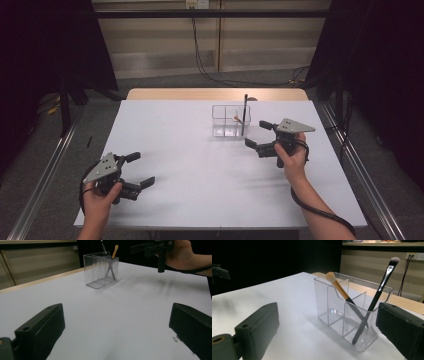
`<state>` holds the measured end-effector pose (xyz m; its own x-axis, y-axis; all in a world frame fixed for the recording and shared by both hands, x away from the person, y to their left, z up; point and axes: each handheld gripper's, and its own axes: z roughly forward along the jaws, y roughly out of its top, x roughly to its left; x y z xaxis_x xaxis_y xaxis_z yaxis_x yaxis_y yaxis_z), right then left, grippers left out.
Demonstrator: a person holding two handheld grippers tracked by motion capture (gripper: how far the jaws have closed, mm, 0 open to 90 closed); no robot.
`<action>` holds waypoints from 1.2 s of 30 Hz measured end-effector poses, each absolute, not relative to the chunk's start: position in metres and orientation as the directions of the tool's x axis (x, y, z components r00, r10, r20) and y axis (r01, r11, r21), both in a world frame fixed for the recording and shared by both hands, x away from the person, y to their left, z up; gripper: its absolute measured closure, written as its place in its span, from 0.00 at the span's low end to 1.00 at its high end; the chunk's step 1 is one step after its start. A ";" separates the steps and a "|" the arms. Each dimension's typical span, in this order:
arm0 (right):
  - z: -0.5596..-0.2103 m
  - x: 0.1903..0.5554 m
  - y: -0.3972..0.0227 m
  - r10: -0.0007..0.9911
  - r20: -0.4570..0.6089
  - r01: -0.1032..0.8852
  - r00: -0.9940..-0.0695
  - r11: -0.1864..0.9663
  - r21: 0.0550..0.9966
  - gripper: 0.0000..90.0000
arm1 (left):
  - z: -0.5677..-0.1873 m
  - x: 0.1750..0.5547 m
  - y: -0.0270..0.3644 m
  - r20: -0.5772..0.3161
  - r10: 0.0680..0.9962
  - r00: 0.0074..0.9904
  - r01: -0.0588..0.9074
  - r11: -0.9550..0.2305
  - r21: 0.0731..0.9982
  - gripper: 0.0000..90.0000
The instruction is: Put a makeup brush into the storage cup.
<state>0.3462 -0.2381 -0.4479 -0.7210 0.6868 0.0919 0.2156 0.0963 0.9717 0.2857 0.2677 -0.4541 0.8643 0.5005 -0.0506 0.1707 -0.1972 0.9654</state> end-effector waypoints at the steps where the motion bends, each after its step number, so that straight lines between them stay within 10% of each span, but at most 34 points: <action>1: -0.448 0.345 -0.239 0.684 0.092 0.217 -0.723 0.099 0.971 0.05 | -0.454 0.286 0.267 -0.048 0.501 0.864 0.171 -0.202 0.964 0.00; 36: -0.455 0.308 -0.271 0.698 0.075 0.232 -0.712 0.133 0.964 0.05 | -0.454 0.286 0.268 -0.051 0.505 0.861 0.170 -0.192 0.966 0.00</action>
<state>0.3081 -0.2706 -0.4551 -0.7123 0.6978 0.0750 0.2319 0.1332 0.9636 0.2857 0.2679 -0.4538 0.8614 0.5054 -0.0511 0.1701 -0.1922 0.9665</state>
